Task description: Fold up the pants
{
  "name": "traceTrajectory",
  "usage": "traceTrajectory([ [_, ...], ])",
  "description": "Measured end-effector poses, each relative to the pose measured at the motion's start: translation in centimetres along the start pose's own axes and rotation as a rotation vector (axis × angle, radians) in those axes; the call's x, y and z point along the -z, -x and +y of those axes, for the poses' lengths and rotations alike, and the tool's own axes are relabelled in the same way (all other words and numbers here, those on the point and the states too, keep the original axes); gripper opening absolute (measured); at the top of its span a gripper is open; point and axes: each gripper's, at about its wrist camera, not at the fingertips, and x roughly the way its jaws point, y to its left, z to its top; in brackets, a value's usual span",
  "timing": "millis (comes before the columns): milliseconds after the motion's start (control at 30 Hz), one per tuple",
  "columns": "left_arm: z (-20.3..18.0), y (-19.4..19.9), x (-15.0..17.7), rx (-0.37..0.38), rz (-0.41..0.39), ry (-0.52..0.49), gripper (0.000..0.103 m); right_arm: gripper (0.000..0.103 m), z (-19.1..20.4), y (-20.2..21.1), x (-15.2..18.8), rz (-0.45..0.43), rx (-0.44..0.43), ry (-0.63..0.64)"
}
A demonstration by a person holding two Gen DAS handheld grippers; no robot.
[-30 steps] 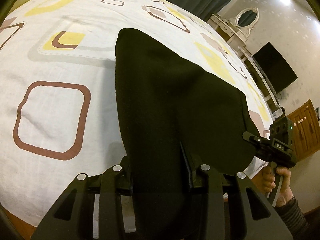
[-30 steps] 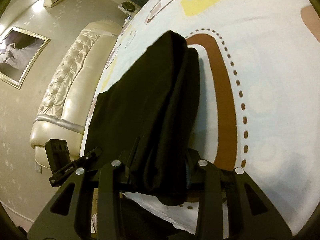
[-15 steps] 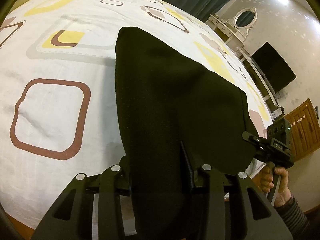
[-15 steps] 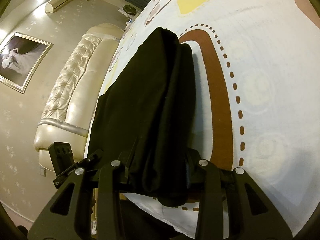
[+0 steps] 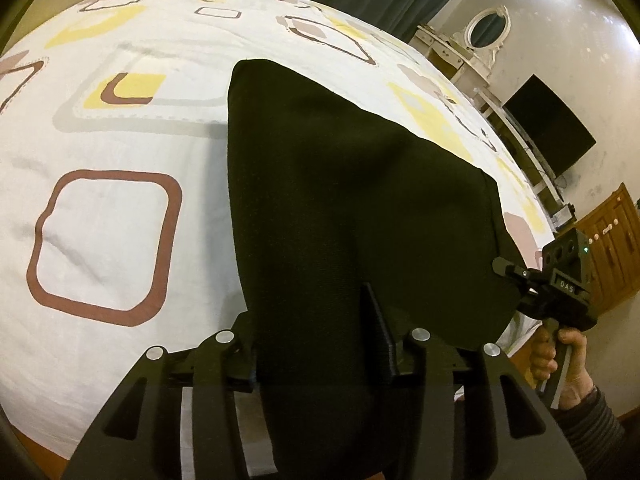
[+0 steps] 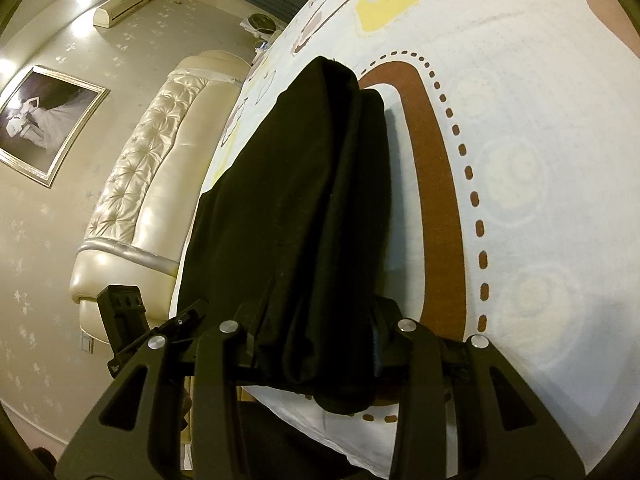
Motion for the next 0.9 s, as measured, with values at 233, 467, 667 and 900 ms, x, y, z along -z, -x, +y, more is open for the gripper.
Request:
traceTrajectory([
  [233,-0.2,0.2,0.1,-0.024,-0.016,-0.018,0.052,0.041,-0.1,0.3,-0.1,-0.002,0.005,0.005],
  [467,1.9,2.2,-0.2,0.146,-0.052,0.027,0.071,0.065,0.3,2.4,-1.8,-0.027,0.023,0.023],
  [667,5.1,1.5,-3.6,0.199,-0.095,0.129,0.074,0.073,-0.6,1.9,-6.3,-0.050,-0.010,-0.028],
  [900,4.9,-1.5,-8.7,0.224,-0.077,0.100,0.080,0.075,-1.9,-1.7,-10.2,-0.030,-0.006,-0.064],
])
